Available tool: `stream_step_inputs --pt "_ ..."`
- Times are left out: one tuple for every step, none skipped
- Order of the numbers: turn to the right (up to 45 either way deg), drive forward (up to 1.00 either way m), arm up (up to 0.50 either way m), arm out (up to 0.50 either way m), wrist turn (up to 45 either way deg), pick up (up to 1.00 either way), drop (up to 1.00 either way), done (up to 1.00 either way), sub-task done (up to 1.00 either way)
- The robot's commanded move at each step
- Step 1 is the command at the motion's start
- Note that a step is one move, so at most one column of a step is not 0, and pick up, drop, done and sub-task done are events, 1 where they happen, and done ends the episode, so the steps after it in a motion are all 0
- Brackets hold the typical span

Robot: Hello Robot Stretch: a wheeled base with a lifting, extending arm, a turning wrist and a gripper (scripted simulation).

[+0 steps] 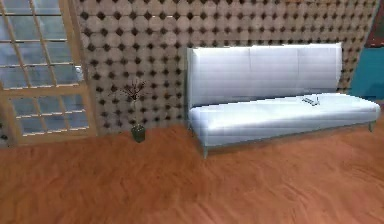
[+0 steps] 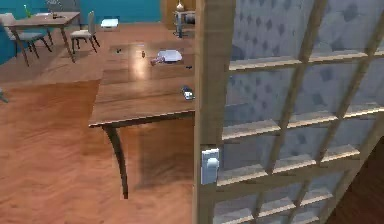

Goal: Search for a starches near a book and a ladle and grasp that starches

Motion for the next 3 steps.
stream_step_inputs --pt "33.0 0.00 0.00 0.00 0.0 0.00 0.00 0.00 0.00" --pt "0.0 1.00 0.00 0.00 0.0 0.00 0.00 0.00 0.00" --pt "27.0 0.00 0.00 0.00 0.0 0.00 0.00 0.00 0.00"
